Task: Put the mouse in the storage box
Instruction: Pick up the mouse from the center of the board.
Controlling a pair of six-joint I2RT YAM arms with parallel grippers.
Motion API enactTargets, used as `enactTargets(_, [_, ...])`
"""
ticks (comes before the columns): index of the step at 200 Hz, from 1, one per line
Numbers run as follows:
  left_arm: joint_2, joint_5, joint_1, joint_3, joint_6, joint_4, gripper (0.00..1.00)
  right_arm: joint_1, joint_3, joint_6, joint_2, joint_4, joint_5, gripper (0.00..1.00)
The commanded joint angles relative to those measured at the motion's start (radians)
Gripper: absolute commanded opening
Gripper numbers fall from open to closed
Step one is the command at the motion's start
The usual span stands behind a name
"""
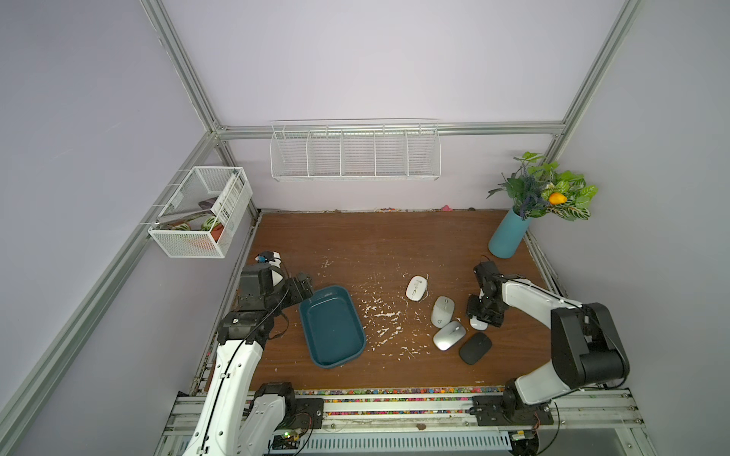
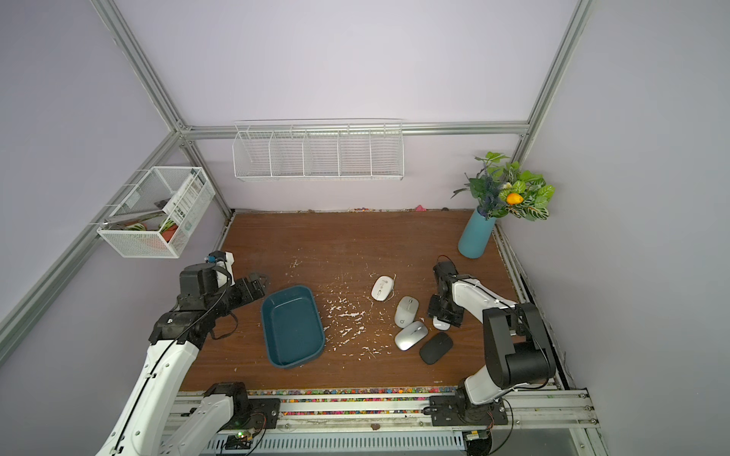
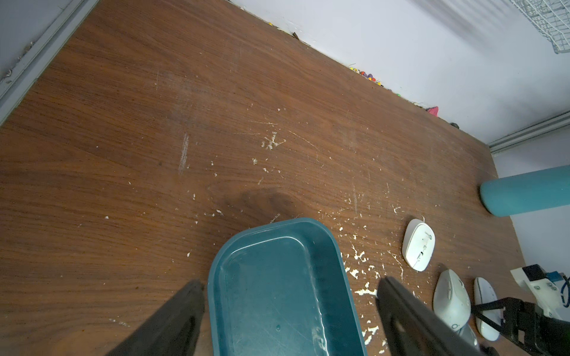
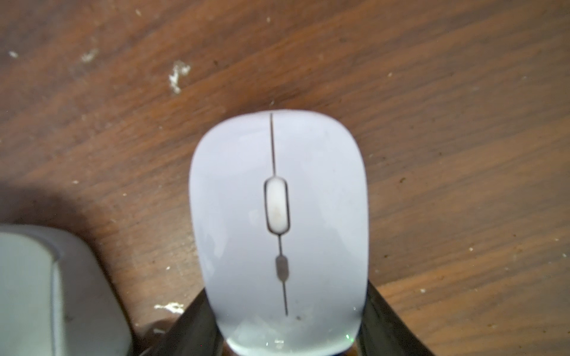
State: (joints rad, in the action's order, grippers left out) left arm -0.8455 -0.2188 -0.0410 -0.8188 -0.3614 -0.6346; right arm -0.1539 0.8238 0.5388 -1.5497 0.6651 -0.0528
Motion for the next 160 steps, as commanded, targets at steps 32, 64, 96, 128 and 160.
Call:
enactTargets(32, [-0.008,-0.141,0.004,0.004,0.012,0.029,0.91,-0.068,0.037,-0.017,0.180,-0.007,-0.035,0.34])
enactTargets(64, [-0.031,-0.362,0.004,0.000,-0.028,0.084,0.90,-0.181,0.034,-0.070,0.300,-0.091,-0.017,0.33])
enactTargets(96, [-0.114,-0.609,-0.005,-0.029,-0.100,0.204,0.89,-0.305,-0.008,-0.135,0.393,-0.256,0.057,0.31])
enactTargets(128, [-0.215,-0.633,-0.089,-0.123,-0.080,0.184,0.88,-0.475,-0.064,-0.266,0.472,-0.457,0.038,0.29])
enactTargets(160, [-0.259,-0.658,-0.200,-0.167,-0.077,0.200,0.87,-0.639,-0.109,-0.437,0.469,-0.642,0.056,0.29])
